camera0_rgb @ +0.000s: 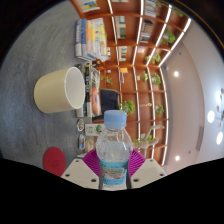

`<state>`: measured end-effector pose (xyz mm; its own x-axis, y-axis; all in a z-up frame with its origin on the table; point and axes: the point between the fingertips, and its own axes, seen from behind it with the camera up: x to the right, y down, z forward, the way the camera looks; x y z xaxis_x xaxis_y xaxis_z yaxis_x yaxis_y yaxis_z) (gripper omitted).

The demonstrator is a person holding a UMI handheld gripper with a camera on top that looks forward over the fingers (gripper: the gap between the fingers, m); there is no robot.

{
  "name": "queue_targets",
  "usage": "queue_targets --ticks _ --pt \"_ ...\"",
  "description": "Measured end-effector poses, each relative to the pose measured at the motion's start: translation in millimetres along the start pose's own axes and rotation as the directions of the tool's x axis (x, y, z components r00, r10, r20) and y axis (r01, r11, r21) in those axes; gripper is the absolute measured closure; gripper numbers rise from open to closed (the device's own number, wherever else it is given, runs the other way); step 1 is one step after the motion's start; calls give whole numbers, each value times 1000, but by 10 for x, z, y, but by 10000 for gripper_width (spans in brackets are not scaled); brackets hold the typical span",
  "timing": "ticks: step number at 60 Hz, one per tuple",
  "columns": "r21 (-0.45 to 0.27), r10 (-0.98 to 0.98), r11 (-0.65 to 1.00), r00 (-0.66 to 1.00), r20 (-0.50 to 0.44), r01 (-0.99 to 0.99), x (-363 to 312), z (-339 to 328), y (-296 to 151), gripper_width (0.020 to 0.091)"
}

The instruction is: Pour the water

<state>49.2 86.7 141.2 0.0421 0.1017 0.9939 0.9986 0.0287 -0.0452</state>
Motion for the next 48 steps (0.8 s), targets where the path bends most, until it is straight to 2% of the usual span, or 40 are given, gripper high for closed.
queue_targets --ticks 16,24,38,45,48 --pt "30 -492 865 859 -141 500 120 141 -533 795" --pt "-6 -625 772 759 -183 635 122 180 -642 798" --pt "-18 -570 817 803 -174 576 139 178 -593 795" --pt "13 -360 931 923 -140 365 187 76 -497 795" --pt "53 -189 980 978 -84 193 163 26 -457 794"
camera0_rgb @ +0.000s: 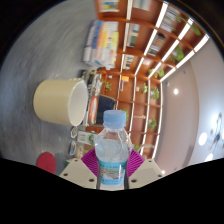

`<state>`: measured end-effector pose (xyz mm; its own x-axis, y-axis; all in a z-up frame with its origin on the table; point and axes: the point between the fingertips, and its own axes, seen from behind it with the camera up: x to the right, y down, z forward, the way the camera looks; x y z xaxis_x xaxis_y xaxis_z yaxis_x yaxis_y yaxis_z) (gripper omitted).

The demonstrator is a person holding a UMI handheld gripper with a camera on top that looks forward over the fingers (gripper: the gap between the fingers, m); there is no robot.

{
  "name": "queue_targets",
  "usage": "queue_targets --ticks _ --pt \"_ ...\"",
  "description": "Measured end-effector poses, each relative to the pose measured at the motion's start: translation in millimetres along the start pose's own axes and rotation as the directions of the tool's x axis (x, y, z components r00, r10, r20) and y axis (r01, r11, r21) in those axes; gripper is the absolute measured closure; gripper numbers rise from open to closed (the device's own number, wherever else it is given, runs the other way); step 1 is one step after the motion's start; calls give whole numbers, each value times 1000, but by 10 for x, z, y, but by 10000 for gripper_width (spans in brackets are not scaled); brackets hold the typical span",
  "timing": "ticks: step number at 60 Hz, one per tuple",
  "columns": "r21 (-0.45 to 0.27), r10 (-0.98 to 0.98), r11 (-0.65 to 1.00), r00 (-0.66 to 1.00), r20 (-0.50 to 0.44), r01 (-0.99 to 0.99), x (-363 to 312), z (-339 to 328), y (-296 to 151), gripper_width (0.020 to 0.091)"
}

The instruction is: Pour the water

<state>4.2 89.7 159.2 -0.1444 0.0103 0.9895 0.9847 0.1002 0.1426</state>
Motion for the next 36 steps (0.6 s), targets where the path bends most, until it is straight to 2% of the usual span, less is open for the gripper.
queue_targets --ticks 4,8,16,19,20,25,30,36 --pt "-10 264 965 963 51 -264 -38 -101 49 793" --pt "-20 523 852 846 102 -524 8 -151 174 775" --pt "-111 887 445 421 187 -888 -148 -237 371 776" --pt "-144 945 276 242 218 -950 -234 -259 414 775" --pt "-154 958 225 190 216 -962 -308 -225 293 775" --pt "-198 970 23 -26 241 -980 -447 -222 457 774" --pt "-226 960 -80 -136 246 -971 -614 -166 442 774" --pt "-249 951 -127 -189 244 -960 -812 -153 446 776"
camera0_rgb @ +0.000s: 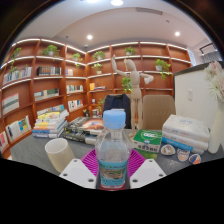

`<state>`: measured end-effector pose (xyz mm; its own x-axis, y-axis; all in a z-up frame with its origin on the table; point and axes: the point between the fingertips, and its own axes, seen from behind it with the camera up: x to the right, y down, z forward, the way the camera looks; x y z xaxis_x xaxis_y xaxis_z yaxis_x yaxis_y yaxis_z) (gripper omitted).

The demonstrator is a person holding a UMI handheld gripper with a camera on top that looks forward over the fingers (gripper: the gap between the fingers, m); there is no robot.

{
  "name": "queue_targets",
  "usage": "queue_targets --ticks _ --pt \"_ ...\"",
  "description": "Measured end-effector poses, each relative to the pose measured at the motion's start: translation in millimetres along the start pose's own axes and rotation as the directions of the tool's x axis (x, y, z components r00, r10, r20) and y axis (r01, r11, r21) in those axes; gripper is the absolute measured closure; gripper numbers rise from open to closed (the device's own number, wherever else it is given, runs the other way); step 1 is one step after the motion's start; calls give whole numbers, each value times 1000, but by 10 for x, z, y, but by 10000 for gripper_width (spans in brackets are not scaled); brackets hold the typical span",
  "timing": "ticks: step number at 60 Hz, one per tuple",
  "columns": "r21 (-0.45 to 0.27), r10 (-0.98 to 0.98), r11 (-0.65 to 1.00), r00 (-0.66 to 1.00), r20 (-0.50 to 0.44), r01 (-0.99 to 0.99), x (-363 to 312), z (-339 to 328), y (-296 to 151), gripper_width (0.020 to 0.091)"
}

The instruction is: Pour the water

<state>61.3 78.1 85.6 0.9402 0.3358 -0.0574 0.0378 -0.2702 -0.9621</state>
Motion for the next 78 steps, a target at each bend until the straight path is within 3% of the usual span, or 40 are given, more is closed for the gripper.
queue_targets --ticks 4,6,17,20,28,30,32,35,45,65,78 --pt "-27 5 1000 1000 -3 -5 25 46 189 765" --pt "9 -5 1000 1000 -2 5 35 46 148 771" --pt "33 -96 995 993 -64 98 10 -6 155 776" --pt "30 -77 996 995 -66 79 23 9 154 746" --pt "-5 -75 997 995 -66 74 19 9 220 614" --pt "-34 -70 997 995 -76 68 41 -1 281 515" --pt "-52 -60 997 994 -91 56 74 -32 320 371" --pt "-53 -49 998 994 -100 43 75 -101 336 276" --pt "-22 -25 1000 989 -143 22 84 -536 281 267" --pt "0 -9 1000 948 -317 9 270 -1567 90 270" --pt "43 5 999 944 -331 10 285 -1910 -4 269"
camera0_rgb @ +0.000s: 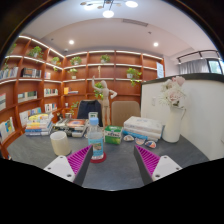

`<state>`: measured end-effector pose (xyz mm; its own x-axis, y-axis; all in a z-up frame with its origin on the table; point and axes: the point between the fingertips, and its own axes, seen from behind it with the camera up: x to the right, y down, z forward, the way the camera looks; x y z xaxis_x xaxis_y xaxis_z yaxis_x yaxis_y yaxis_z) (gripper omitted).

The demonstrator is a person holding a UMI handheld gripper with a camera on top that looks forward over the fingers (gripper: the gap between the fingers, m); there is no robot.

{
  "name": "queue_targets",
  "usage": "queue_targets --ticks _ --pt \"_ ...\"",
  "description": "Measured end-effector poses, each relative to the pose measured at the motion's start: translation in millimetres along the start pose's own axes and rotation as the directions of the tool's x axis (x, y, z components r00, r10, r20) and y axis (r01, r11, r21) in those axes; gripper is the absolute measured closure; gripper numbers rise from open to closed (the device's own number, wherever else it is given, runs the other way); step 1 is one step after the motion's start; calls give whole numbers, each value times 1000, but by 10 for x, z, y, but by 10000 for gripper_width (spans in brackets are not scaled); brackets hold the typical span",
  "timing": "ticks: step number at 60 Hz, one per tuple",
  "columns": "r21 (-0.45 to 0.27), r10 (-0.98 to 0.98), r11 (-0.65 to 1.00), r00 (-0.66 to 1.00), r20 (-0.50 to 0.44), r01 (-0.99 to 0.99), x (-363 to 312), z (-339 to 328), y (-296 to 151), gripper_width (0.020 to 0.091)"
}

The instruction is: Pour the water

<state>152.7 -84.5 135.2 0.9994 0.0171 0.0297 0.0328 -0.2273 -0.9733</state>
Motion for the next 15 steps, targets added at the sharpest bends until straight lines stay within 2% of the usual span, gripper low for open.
queue_targets --ticks 15 --pt "37 20 999 999 -26 -19 80 -79 -60 272"
